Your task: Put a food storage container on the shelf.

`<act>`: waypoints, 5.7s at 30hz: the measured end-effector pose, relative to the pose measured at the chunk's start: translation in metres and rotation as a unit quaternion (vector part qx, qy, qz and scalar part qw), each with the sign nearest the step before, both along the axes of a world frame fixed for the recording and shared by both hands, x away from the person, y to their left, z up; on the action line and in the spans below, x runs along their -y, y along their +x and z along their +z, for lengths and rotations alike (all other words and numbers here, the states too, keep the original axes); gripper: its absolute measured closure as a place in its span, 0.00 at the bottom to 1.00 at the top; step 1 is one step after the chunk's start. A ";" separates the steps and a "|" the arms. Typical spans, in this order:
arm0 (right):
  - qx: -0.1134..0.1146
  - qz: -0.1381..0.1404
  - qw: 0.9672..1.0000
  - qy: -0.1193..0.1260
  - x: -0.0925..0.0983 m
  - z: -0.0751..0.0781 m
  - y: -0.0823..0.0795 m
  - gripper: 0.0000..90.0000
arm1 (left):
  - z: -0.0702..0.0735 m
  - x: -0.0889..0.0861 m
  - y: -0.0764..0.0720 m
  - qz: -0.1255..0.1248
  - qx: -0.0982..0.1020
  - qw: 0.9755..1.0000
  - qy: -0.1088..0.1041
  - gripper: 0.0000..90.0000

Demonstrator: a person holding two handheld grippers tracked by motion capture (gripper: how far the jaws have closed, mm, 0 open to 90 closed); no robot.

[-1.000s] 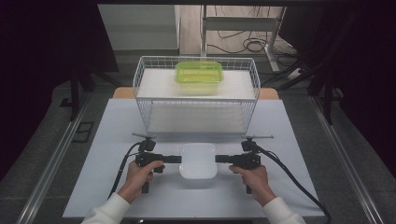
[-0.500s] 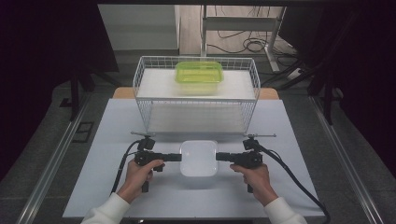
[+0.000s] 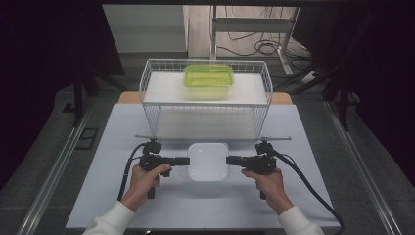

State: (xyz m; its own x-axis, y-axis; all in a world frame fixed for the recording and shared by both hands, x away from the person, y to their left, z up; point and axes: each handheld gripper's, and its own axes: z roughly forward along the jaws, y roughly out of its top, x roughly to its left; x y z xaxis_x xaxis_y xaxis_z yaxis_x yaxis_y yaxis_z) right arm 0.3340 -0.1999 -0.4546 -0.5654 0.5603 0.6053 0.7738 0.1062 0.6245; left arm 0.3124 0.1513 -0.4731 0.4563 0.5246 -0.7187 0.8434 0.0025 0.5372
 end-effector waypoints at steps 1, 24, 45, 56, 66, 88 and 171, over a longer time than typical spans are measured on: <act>0.001 0.001 1.000 0.000 0.000 0.000 0.000 0.87 | 0.001 0.000 0.000 0.000 0.001 1.000 0.000 0.88; 0.049 0.004 0.999 0.000 0.002 0.042 0.007 0.87 | 0.042 0.001 0.010 0.003 0.043 0.999 -0.004 0.88; 0.078 0.005 0.997 0.003 -0.001 0.074 0.016 0.87 | 0.073 -0.001 0.019 0.009 0.067 0.998 -0.002 0.88; 0.094 0.003 0.996 0.007 -0.003 0.091 0.020 0.87 | 0.092 -0.002 0.023 0.015 0.085 0.996 -0.002 0.88; 0.109 0.003 0.994 0.013 -0.003 0.107 0.024 0.87 | 0.109 -0.003 0.028 0.017 0.099 0.995 -0.003 0.88; 0.132 -0.003 0.991 0.020 -0.004 0.138 0.040 0.87 | 0.145 -0.004 0.044 0.018 0.128 0.992 -0.003 0.88; 0.102 -0.025 0.994 0.014 -0.024 0.207 0.167 0.87 | 0.211 -0.017 0.157 0.065 0.125 0.990 -0.010 0.89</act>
